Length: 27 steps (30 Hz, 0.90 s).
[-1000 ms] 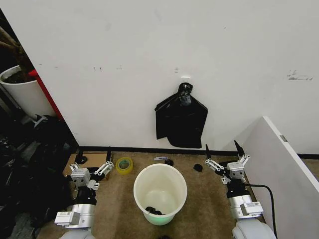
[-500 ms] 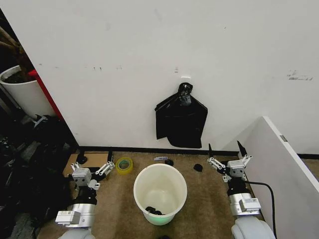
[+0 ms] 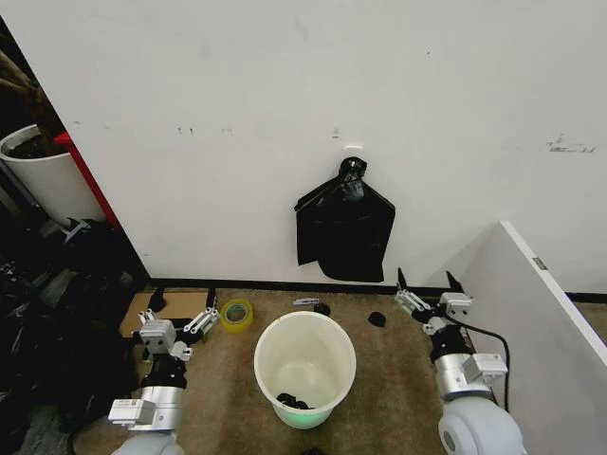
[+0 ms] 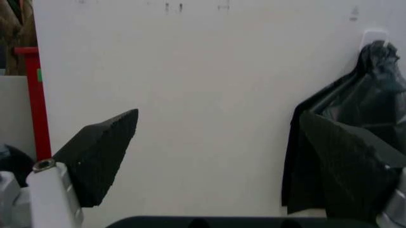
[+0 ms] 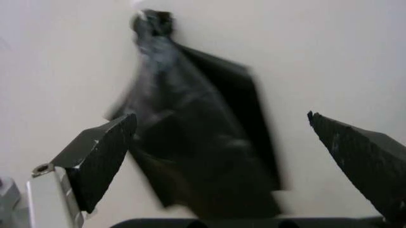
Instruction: Place the garbage bag over the trash bin.
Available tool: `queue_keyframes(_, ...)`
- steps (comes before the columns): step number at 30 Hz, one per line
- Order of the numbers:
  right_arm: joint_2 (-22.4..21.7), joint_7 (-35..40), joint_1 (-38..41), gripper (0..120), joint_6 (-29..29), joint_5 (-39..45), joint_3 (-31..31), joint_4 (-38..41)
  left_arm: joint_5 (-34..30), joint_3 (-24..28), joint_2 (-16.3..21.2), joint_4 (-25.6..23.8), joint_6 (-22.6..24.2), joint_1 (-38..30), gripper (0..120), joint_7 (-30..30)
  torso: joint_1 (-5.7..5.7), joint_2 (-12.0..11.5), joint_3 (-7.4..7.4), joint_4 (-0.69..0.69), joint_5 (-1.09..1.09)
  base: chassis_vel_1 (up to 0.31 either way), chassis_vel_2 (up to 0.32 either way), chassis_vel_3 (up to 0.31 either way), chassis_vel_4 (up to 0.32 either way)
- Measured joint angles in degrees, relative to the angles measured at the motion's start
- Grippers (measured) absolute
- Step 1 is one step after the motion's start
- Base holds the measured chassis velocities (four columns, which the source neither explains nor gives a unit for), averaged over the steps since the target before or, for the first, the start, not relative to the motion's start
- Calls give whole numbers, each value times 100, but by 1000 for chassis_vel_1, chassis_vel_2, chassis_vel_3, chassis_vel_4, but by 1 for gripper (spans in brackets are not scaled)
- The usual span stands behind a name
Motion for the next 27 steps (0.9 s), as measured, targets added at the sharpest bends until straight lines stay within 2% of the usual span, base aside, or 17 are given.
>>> queue_keyframes(3, 33, -765, 800, 100, 321, 1348, -220, -605, 41, -32, 21, -30, -18, 82, 100, 1, 0, 0, 0, 2, -1, 0, 0, 0, 0)
queue_keyframes(6, 163, -985, 1519, 100, 327, 2554, -396, -1017, 53, -70, 52, -105, -19, 105, 100, -3, 0, 0, 0, 2, -1, 0, 0, 0, 0)
queue_keyframes(12, 470, -952, 2384, 100, 84, 3686, -502, -1706, 56, -99, 92, -119, -18, 117, 100, -20, 0, 0, 1, 1, -2, 0, 0, 0, 0)
queue_keyframes(17, 702, -685, 2748, 100, -343, 4107, -503, -2104, 55, -102, 93, -39, -10, 58, 100, -40, 0, 0, 1, 0, -2, 0, 0, 0, 0)
queue_keyframes(27, 1038, -631, 3258, 100, -402, 3918, -517, -2575, 52, -64, 66, 179, 39, -99, 100, -110, 0, 0, 0, 1, -2, 0, 0, 0, 0)
